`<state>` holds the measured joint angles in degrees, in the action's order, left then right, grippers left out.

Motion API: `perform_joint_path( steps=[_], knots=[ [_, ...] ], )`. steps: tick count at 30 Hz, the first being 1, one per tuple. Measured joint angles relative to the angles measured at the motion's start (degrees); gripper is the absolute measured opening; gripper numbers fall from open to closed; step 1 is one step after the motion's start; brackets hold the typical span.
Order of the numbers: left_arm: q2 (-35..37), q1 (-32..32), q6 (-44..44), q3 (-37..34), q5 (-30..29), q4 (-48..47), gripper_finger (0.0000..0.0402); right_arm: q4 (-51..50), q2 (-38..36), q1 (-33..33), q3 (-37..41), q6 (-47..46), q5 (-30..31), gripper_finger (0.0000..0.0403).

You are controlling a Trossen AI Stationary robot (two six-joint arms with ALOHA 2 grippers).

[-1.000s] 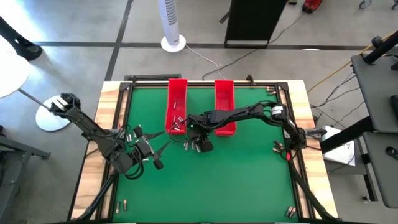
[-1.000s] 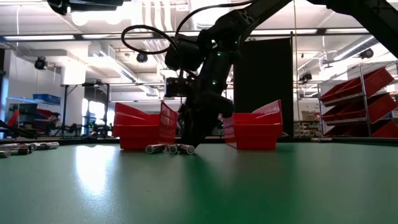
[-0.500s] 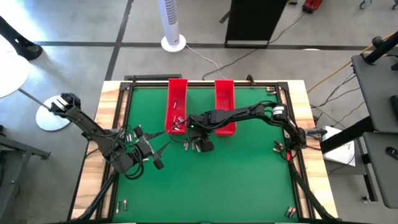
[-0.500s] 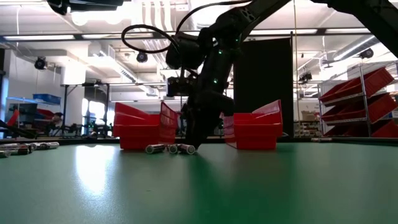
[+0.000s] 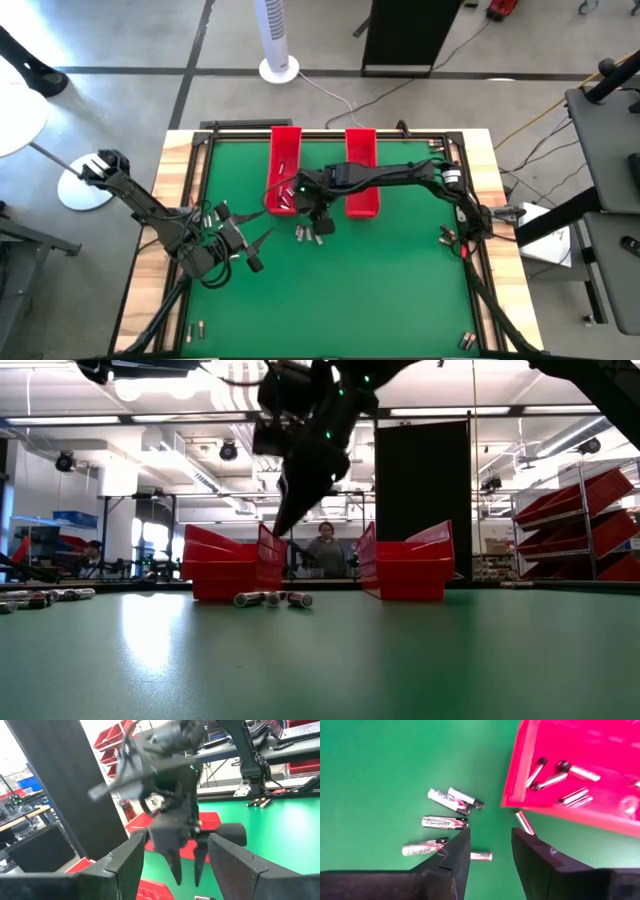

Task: Sort batteries
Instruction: Put the silver battery into the left red bin

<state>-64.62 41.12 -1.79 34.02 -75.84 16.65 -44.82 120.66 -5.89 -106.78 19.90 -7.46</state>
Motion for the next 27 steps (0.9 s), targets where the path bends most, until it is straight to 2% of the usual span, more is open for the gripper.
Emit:
perform_joint_path(
  steps=[5, 9, 12, 16, 18, 22, 27],
  knots=[
    [0.0, 0.0, 0.0, 0.0, 0.1, 0.0, 0.0199, -2.9, -0.1, 0.0, -3.5, -2.5, 0.0, 0.012],
    [0.0, 0.0, 0.0, 0.0, 0.1, 0.0, 0.0199, -9.0, 0.0, 0.0, -3.9, -5.9, 3.1, 0.0138],
    [0.0, 0.0, 0.0, 0.0, 0.1, 0.0, 0.0199, -12.1, 0.1, -0.1, -1.5, -15.3, 6.4, 0.0163],
    [0.0, 0.0, 0.0, 0.0, 0.1, 0.0, 0.0199, -12.5, 0.2, -0.2, 3.4, -32.3, 6.2, 0.0196],
    [0.0, 0.0, 0.0, 0.0, 0.1, 0.0, 0.0199, -10.8, 0.1, -0.1, 5.7, -37.3, 6.6, 0.0206],
    [0.0, 0.0, 0.6, 0.0, 0.1, 0.1, 0.0199, -8.4, -0.3, 0.0, 8.3, -40.5, 7.3, 0.021],
    [0.0, 0.0, 0.9, 0.0, 0.0, 0.3, 0.0199, -8.5, -0.2, 0.0, 8.1, -41.9, 9.0, 0.0188]
  ],
)
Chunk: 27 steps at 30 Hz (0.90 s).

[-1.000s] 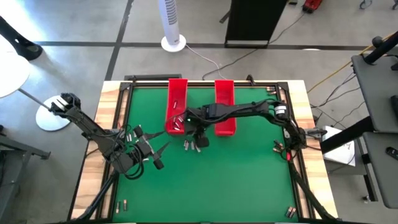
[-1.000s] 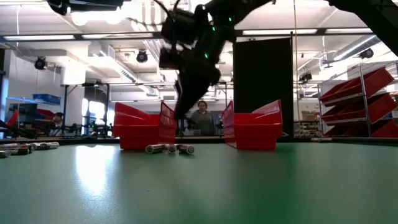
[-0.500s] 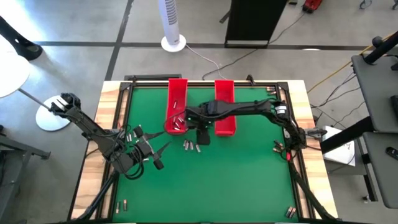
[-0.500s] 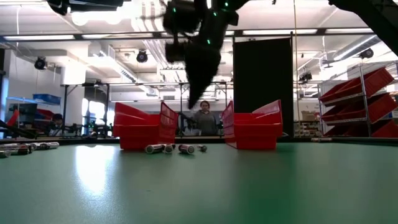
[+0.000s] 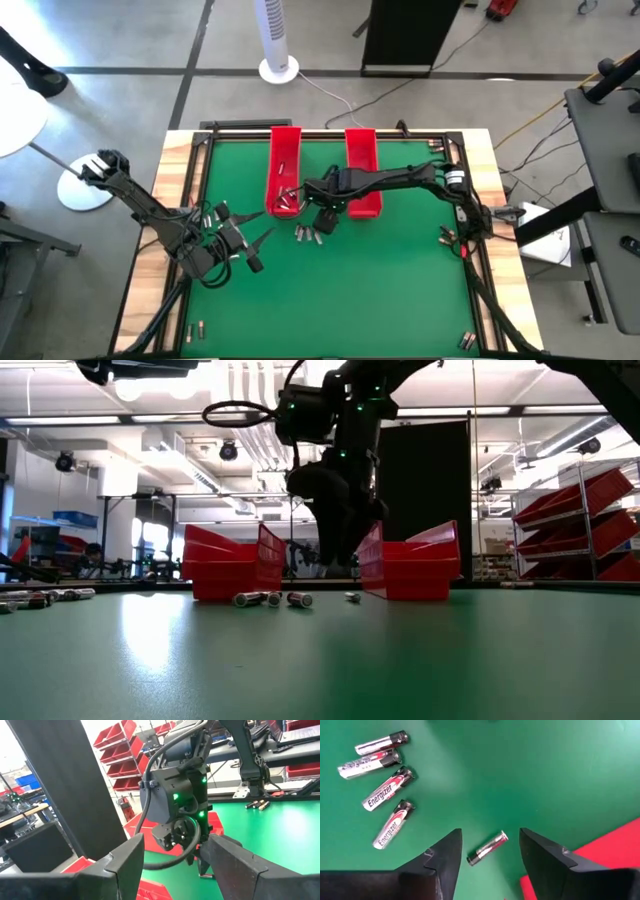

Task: Sort batteries
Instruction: Put the silver battery into the left red bin

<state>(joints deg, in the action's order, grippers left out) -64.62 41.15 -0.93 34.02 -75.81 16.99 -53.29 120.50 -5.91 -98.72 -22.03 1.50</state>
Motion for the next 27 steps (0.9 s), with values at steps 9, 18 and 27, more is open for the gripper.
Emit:
perform_joint_path(
  steps=[9, 18, 27],
  knots=[
    [0.0, 0.0, 0.0, 0.0, 0.0, 0.0, 0.0199, -4.6, 0.7, 0.8, -8.4, 5.5, 0.9, 0.0162],
    [0.0, 0.0, 0.0, 0.0, -0.2, -0.1, 0.0199, -3.0, 0.5, 3.7, -10.2, 3.4, 1.5, 0.0184],
    [0.0, 0.0, 0.0, 0.0, 0.0, -0.1, 0.0199, 5.8, 0.6, 7.1, -3.7, -8.4, 1.5, 0.0188]
  ],
)
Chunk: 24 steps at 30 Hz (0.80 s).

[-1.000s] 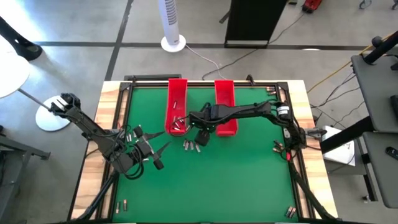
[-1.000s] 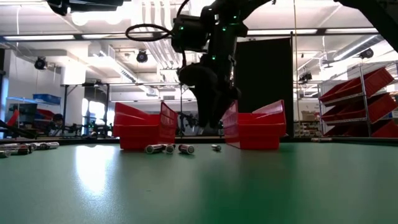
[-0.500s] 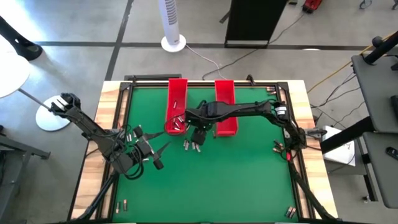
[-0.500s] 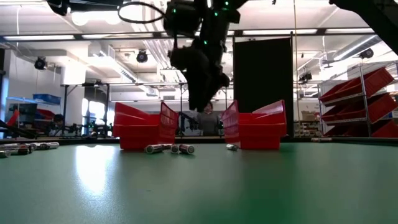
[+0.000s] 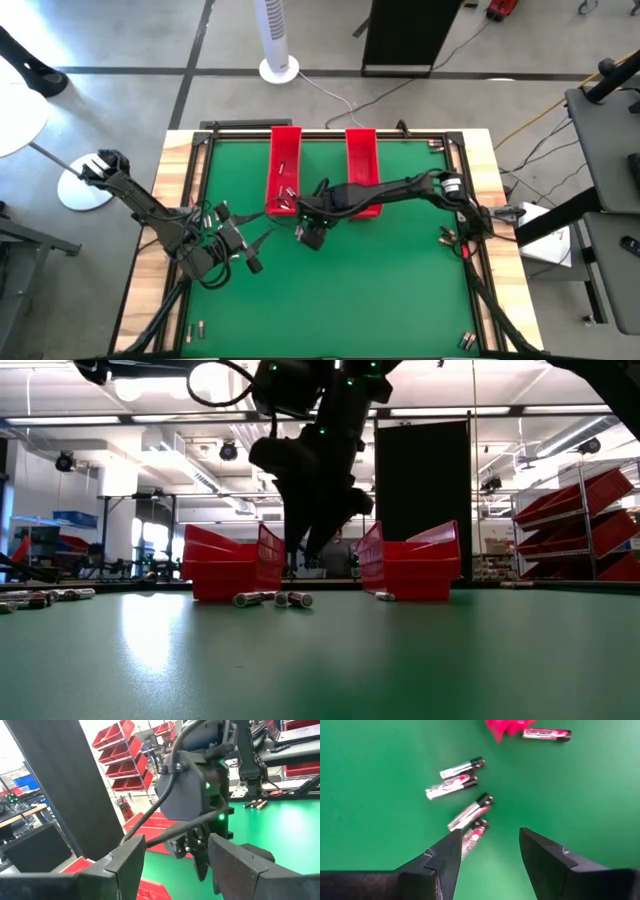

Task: Sort batteries
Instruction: Put the silver battery into the left red bin

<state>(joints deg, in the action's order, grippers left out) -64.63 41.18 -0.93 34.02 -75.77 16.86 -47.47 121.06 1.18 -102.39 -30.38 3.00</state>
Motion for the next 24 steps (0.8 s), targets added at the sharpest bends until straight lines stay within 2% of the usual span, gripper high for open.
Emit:
perform_joint_path(
  steps=[4, 8, 17, 24],
  knots=[
    [0.0, -0.1, 0.0, 0.0, 0.3, -0.1, 0.0199, 0.7, 0.0, 0.8, 1.7, -2.8, 0.3, 0.0176],
    [0.0, 0.0, 0.0, 0.0, 0.1, 0.1, 0.0199, 1.6, 0.5, 2.0, 2.7, -3.4, 3.8, 0.0169],
    [0.0, -0.1, 0.0, 0.0, -0.3, 0.2, 0.0199, 2.9, 3.3, 4.6, 2.8, -6.3, 4.6, 0.0196],
    [0.0, -0.1, 0.0, 0.0, -0.2, 0.2, 0.0199, 2.9, 3.3, 4.5, 2.8, -6.7, 4.6, 0.0194]
  ],
)
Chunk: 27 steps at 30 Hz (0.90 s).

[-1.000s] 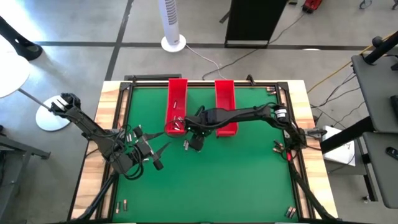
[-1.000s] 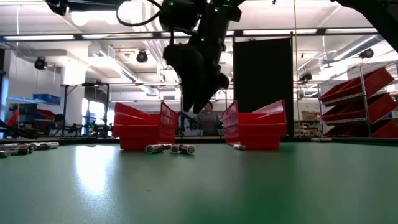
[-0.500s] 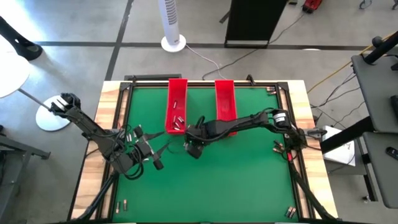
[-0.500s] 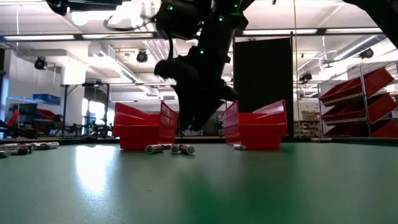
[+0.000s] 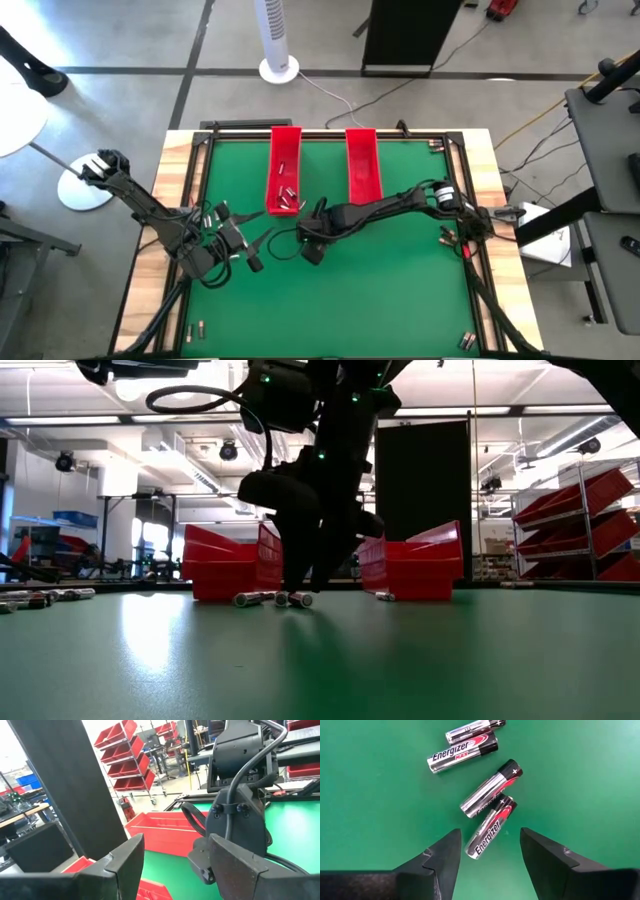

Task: Sort batteries
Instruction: Put the silver battery into the left red bin

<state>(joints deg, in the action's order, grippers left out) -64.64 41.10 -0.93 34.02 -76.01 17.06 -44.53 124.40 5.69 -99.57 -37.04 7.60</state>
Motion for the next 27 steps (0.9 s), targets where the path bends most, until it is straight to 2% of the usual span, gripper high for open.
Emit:
perform_joint_path(
  steps=[9, 21, 27],
  knots=[
    [0.0, 0.0, 0.0, 0.0, 0.1, 0.0, 0.0199, 0.3, 0.2, 0.2, 0.0, 0.0, 0.0, 0.0187],
    [0.0, 0.0, 0.0, 0.0, 0.3, 0.0, 0.0199, 0.7, 1.7, 0.8, 0.0, -0.5, 0.0, 0.0198],
    [0.0, 0.0, 0.0, 0.0, 0.3, 0.0, 0.0199, 1.2, 1.7, 0.8, 0.0, -0.5, 0.0, 0.0188]
  ],
)
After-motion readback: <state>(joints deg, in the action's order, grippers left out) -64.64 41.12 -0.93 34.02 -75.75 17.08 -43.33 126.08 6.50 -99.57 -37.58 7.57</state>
